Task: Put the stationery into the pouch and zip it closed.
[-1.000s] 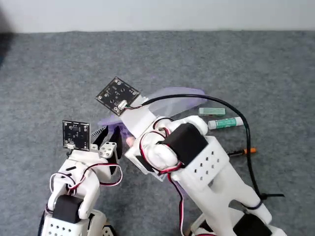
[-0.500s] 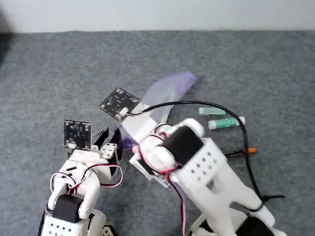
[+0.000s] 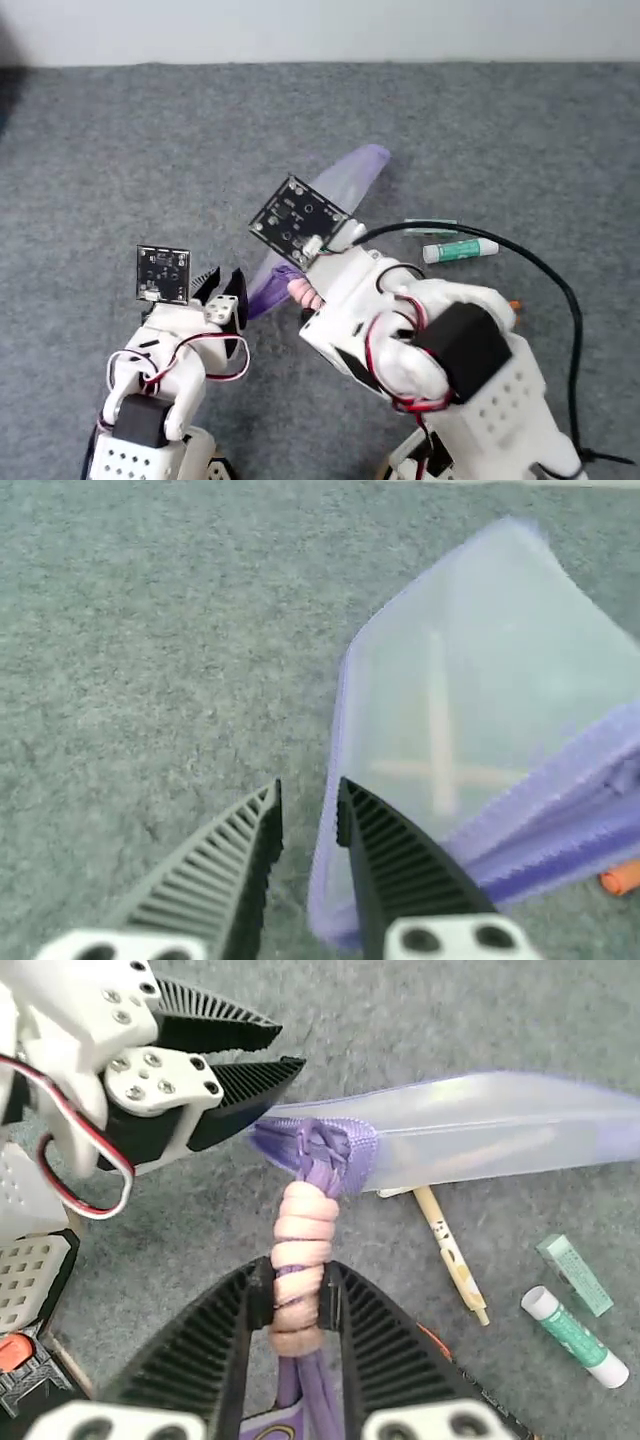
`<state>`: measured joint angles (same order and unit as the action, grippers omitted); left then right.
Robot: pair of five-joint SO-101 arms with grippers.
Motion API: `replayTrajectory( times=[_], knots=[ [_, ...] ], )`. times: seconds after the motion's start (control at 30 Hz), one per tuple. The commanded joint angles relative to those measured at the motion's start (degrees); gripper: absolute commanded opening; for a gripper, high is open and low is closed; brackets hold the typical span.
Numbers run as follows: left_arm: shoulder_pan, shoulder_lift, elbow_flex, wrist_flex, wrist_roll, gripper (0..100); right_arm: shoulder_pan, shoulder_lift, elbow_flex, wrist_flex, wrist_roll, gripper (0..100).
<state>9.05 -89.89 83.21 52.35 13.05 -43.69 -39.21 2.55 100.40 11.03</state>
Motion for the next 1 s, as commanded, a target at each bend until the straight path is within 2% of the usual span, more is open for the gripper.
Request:
replayTrajectory(
  times=[0.0,0.2,0.37,0.53,0.73,0.97],
  knots=[
    [3.4,-0.2,-0.2,-2.7,-0.4,9,0.5,-1.9,-0.7,1.4,0.7,0.8],
    [16.9,-0.1,0.0,-2.6,1.3,9,-2.2,-1.7,-0.3,-5.1,0.4,0.8],
    [21.7,-0.1,-1.1,-2.4,2.3,9,-5.4,-0.1,0.5,-5.2,0.3,0.8],
    [20.9,-0.3,-2.8,-1.0,2.0,9,-5.4,1.2,1.5,-2.7,0.3,0.8],
    [13.5,-0.6,-6.5,6.9,2.0,9,-5.1,0.0,4.7,-2.1,0.3,0.8],
    [10.5,-0.6,-12.0,12.8,1.8,9,0.5,-0.4,6.9,-6.3,0.4,0.8]
  ],
)
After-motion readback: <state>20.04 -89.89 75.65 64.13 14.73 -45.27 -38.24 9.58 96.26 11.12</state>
